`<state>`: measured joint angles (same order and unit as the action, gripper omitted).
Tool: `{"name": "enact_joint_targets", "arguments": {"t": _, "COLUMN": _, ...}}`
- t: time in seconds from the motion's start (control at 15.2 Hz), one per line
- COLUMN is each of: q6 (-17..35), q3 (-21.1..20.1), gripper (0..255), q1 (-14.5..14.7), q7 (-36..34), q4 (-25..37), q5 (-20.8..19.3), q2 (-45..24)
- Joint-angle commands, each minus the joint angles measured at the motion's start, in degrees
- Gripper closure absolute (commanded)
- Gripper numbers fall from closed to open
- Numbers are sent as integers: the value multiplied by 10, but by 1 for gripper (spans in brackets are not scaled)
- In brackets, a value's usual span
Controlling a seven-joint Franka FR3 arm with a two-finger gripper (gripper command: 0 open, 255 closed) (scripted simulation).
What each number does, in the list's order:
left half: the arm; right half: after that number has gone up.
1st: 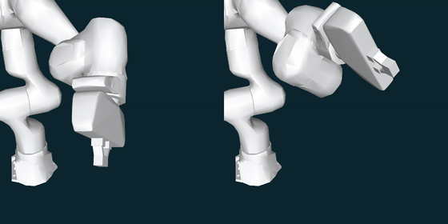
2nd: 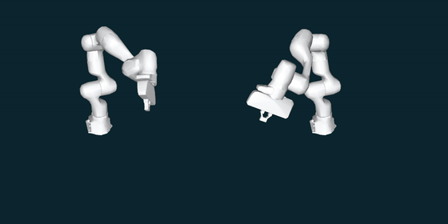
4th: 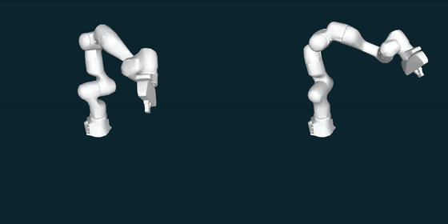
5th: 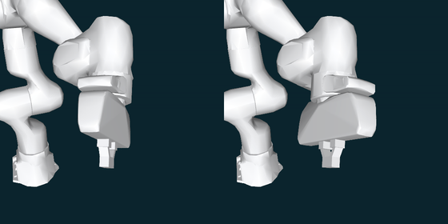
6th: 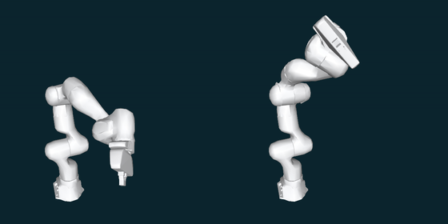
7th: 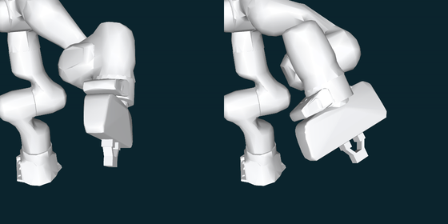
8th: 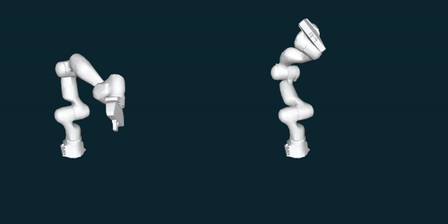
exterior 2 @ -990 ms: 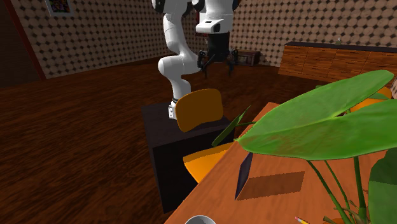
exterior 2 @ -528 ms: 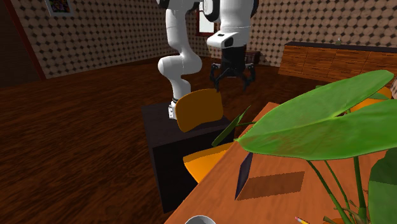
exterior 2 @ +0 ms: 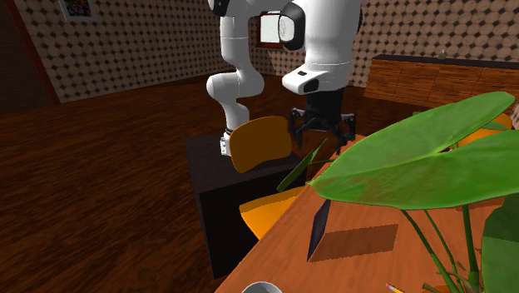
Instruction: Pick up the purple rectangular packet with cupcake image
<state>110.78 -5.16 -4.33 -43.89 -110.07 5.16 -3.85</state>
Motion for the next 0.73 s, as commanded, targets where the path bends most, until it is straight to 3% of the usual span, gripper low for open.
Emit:
{"name": "enact_joint_targets", "arguments": {"t": 0.0, "q6": 2, "q3": 4, "gripper": 0, "q1": -3, "q7": -29, "q4": 40, "q5": 0, "q2": -42}}
{"name": "enact_joint_targets", "arguments": {"t": 0.46, "q6": -13, "q3": 27, "gripper": 0, "q1": -11, "q7": -117, "q4": 205, "q5": 5, "q2": -196}}
{"name": "enact_joint_targets", "arguments": {"t": 0.66, "q6": 7, "q3": 27, "gripper": 0, "q1": -11, "q7": -115, "q4": 192, "q5": 6, "q2": -202}}
